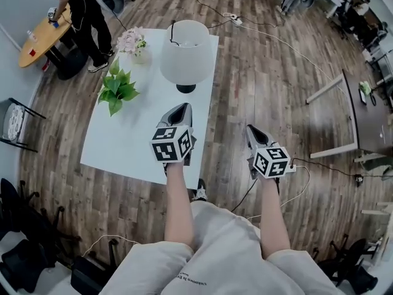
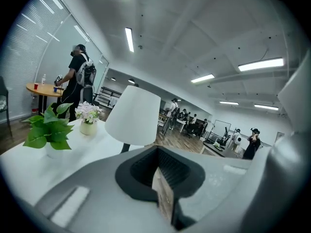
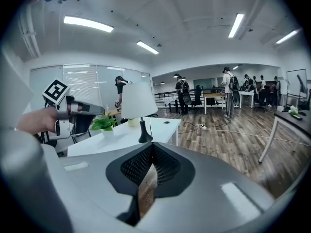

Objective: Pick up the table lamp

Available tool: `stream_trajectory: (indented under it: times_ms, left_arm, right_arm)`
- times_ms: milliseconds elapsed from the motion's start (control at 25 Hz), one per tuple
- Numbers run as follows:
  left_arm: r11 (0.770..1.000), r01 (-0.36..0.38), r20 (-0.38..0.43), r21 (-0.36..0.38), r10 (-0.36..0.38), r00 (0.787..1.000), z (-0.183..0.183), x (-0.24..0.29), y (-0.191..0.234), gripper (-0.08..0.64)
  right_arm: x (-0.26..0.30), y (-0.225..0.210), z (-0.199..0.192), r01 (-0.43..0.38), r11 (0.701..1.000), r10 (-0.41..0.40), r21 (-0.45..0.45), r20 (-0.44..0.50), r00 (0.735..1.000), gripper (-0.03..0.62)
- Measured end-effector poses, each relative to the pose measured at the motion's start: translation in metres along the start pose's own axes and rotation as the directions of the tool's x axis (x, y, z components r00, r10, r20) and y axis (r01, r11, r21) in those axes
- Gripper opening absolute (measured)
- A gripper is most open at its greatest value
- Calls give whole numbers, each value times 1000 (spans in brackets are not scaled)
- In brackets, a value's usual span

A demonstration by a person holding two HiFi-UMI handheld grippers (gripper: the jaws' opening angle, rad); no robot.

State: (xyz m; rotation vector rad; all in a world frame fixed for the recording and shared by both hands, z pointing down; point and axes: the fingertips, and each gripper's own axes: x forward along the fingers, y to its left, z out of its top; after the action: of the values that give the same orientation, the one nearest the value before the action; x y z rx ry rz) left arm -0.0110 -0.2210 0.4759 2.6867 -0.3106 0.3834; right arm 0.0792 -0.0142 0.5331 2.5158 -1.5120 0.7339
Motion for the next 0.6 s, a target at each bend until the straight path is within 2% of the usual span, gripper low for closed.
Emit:
stream_trajectory:
  times_ms: [200, 440, 600]
  left_arm:
    - [999, -9, 1, 38, 8, 1000, -3, 21, -8, 0]
    - [986, -13, -30, 166, 18, 999, -12, 24, -24, 0]
    - [987, -31, -25, 160, 36, 999, -9, 23, -20, 0]
  right_arm:
    - [3, -31, 0, 49, 998, -51, 35, 37, 998, 25]
    - [4, -50, -5, 62, 995, -66, 73, 54, 996, 26]
    - [20, -56, 4, 39, 997, -44, 63, 68, 997, 25]
